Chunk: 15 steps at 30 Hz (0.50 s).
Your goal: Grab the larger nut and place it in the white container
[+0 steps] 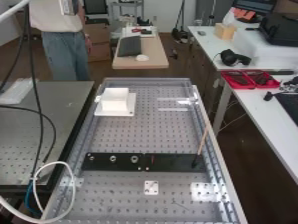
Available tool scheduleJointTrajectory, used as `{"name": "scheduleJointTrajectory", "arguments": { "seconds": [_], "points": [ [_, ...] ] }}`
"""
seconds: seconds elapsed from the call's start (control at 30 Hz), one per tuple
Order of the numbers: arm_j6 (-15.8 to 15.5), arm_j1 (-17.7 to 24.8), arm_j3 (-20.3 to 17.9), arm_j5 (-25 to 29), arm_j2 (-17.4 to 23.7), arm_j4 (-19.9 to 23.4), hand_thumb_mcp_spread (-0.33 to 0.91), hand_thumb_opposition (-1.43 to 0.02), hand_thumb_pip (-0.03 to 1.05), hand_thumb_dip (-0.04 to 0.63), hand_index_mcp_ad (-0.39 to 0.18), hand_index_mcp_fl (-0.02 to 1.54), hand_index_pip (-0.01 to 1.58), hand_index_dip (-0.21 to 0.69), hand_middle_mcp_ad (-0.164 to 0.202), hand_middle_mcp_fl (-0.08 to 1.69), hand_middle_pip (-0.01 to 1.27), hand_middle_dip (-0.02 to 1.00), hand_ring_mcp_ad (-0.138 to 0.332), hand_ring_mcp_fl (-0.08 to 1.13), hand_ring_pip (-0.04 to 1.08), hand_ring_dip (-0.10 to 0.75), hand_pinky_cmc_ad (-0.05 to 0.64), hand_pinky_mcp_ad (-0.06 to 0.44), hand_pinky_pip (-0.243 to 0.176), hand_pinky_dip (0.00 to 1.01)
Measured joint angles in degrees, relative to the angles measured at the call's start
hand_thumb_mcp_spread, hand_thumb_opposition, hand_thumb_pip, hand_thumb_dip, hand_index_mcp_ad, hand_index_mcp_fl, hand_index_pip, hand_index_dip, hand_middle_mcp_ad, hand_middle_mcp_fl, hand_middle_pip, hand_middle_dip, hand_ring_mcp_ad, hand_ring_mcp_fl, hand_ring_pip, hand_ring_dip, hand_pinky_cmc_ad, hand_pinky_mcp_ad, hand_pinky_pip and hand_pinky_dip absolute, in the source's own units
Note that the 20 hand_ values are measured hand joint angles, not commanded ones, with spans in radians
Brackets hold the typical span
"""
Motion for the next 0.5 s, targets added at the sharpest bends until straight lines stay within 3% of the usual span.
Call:
{"name": "scheduleJointTrajectory", "arguments": {
  "seconds": [0.1, 0.2, 0.33, 0.5],
  "points": [
    [0.0, -0.1, 0.1, -0.1, -0.1, -0.1, 0.00, 0.00, 0.01, 0.000, 0.024, 0.02, 0.01, 0.016, 0.044, 0.00, 0.01, 0.03, 0.051, 0.00, 0.01, 0.016, 0.044, 0.037, -0.010, 0.02],
    [-0.1, -0.1, 0.0, -0.1, 0.0, -0.1, 0.16, -0.24, 0.30, 0.037, 0.021, 0.02, 0.00, 0.014, 0.044, 0.00, 0.04, 0.05, 0.056, 0.00, 0.01, 0.028, 0.063, 0.065, -0.012, 0.19],
    [0.0, -0.1, -0.2, -0.1, 0.1, 0.0, 0.20, -0.51, 0.33, 0.033, 0.012, 0.02, 0.03, 0.049, 0.047, 0.01, 0.09, 0.13, 0.108, 0.00, 0.04, 0.059, 0.215, 0.199, -0.044, 0.38],
    [0.2, -0.1, -0.4, 0.0, 0.2, 0.0, 0.21, -0.62, 0.38, 0.037, 0.012, 0.02, 0.05, 0.075, 0.051, 0.00, 0.11, 0.18, 0.152, 0.00, 0.06, 0.098, 0.309, 0.278, -0.059, 0.52]
  ]
}}
